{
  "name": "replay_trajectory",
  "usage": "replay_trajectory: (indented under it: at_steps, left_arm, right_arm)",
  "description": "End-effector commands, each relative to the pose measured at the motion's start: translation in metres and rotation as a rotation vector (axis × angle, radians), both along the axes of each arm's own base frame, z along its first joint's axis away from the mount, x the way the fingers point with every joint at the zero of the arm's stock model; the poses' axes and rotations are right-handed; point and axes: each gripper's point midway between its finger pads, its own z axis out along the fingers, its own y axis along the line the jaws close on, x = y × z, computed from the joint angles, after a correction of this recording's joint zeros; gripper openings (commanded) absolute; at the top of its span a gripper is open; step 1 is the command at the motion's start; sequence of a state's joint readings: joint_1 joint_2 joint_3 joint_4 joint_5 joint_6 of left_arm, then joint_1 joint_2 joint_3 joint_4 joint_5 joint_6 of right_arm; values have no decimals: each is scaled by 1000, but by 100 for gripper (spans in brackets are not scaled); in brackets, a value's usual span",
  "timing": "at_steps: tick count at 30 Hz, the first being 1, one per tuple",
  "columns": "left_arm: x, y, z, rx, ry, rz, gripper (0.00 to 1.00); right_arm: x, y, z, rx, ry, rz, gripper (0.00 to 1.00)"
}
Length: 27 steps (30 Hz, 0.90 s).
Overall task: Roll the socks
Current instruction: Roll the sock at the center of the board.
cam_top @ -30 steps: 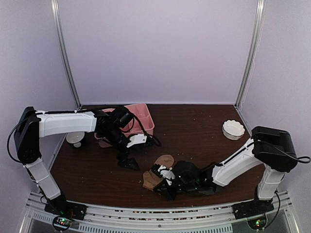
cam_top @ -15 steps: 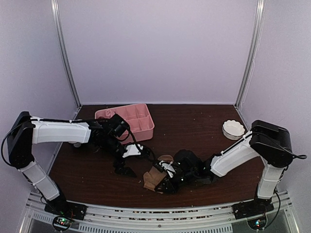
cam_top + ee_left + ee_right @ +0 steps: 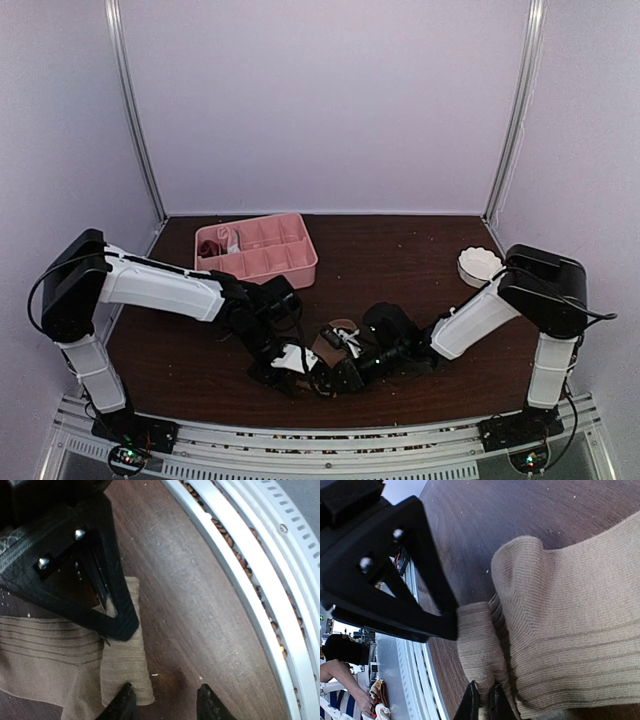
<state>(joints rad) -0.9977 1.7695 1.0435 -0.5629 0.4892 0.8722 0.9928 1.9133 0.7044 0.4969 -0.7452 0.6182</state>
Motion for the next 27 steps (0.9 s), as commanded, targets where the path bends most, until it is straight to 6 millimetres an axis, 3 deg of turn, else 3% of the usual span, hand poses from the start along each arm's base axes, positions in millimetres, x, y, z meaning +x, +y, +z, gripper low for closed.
replay_trajectory:
  at_steps: [1, 6, 12, 19, 27]
  left_arm:
    - [21, -21, 0, -28, -70, 35, 41]
    - [29, -28, 9, -55, -87, 74, 48]
    - [21, -25, 31, -96, -78, 73, 55]
    - [23, -26, 0, -18, -46, 87, 53]
    - [33, -27, -18, 39, -48, 135, 36]
  right_arm:
    - [-32, -94, -103, -469, 213, -121, 0]
    - [-31, -92, -103, -465, 216, -124, 0]
    - [-30, -91, -102, -465, 214, -123, 0]
    - [-27, -86, -98, -456, 209, -125, 0]
    - [-22, -78, -90, -429, 196, -132, 0]
